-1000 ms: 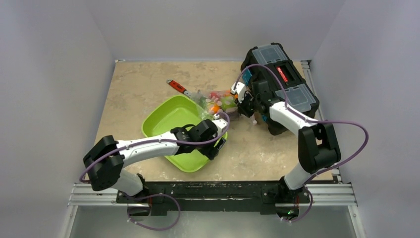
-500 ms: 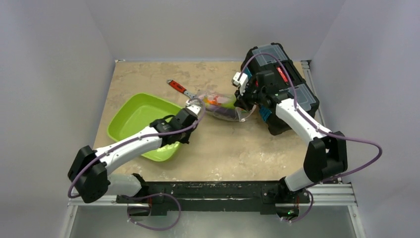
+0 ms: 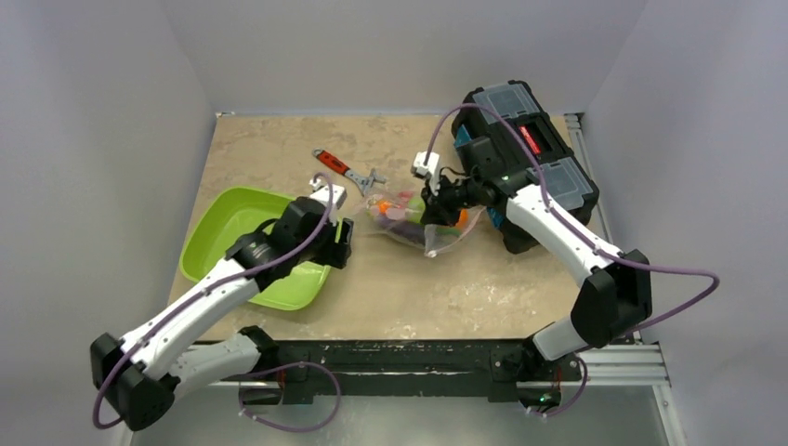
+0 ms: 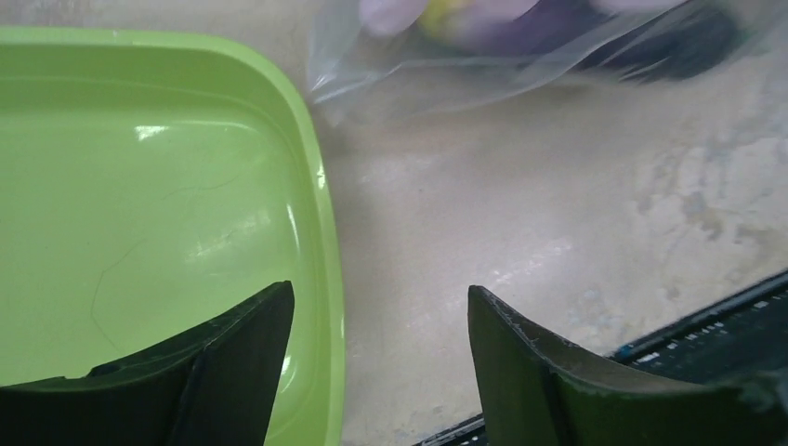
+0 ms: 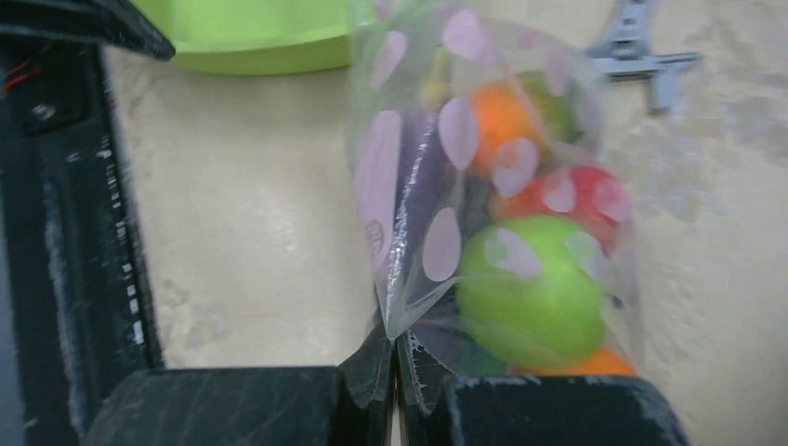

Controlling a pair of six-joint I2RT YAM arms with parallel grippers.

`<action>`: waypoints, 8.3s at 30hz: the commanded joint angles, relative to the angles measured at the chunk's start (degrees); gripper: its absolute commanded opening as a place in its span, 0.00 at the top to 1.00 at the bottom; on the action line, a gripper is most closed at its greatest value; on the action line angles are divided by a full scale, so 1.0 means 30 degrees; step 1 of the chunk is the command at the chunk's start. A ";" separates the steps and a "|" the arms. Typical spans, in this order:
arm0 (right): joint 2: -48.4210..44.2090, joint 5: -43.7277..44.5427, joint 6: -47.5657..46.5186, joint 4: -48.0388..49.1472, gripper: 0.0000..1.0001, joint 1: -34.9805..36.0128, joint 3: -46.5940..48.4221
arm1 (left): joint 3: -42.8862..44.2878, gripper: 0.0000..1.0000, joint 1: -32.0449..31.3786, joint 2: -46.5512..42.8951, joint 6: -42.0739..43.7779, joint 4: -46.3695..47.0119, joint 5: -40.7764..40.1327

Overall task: Open the zip-top bag and remove the fake food
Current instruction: Move the bin to the center of the board, then pick up the zipper food storage bag at the center of the board, then unzip the zipper food storage bag at the center of the board.

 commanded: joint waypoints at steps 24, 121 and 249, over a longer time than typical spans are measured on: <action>-0.5068 -0.1443 -0.8936 -0.0911 0.01 0.4605 -0.6792 | -0.5948 0.30 -0.1090 -0.8002 -0.2889 0.7530 0.8642; -0.7188 0.0178 -0.2898 0.1741 1.00 0.1075 -0.1149 | -0.2945 0.55 -0.1852 -0.1428 0.9214 1.8641 1.0945; -0.6121 -0.4517 -0.2721 -0.0768 1.00 0.1113 -0.1975 | -0.6805 1.00 -0.1852 -0.3566 0.4009 2.1179 1.1485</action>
